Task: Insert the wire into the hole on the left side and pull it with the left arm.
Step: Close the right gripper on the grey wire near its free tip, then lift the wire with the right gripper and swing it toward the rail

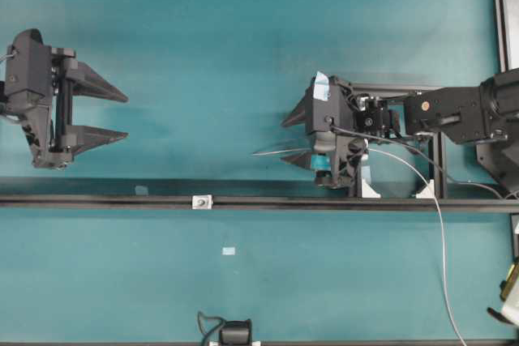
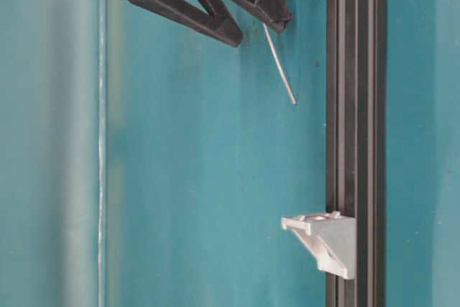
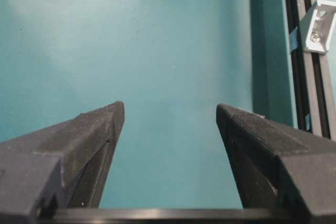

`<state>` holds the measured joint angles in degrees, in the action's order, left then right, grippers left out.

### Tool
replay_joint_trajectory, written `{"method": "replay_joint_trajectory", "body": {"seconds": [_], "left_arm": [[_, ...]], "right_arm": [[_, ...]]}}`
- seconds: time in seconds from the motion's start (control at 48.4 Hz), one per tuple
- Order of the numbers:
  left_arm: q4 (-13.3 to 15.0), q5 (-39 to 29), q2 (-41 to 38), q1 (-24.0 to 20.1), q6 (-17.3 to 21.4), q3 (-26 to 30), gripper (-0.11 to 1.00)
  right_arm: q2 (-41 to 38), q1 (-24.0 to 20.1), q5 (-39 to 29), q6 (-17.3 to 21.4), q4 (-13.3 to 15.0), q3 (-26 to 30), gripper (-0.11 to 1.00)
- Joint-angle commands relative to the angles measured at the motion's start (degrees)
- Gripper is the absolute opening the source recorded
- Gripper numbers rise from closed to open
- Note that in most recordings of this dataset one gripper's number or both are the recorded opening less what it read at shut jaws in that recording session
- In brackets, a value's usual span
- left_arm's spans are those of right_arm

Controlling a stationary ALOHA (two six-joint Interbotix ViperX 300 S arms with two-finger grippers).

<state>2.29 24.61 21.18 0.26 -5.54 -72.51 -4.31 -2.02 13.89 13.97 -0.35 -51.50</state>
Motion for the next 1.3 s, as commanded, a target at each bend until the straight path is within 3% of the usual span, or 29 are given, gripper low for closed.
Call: {"method": "replay_joint_trajectory", "body": {"seconds": [0.0, 0.207, 0.31, 0.848, 1.282], "left_arm": [[0.09, 0.18, 0.26, -0.09, 0.0, 1.05, 0.94], [0.09, 0.18, 0.18, -0.09, 0.0, 1.05, 0.94], [0.09, 0.18, 0.26, -0.09, 0.0, 1.05, 0.94], [0.0, 0.18, 0.26, -0.18, -0.09, 1.05, 0.94], [0.09, 0.18, 0.62, -0.26, -0.09, 2.02, 0.94]], "right_arm": [[0.62, -0.18, 0.26, 0.09, -0.18, 0.62, 0.7], [0.62, -0.18, 0.26, 0.0, -0.09, 0.26, 0.17], [0.62, -0.18, 0.26, 0.0, -0.18, 0.09, 0.02], [2.9, -0.18, -0.44, -0.18, 0.09, -0.26, 0.02], [14.77, 1.14, -11.43, -0.26, 0.44, -0.44, 0.02]]}}
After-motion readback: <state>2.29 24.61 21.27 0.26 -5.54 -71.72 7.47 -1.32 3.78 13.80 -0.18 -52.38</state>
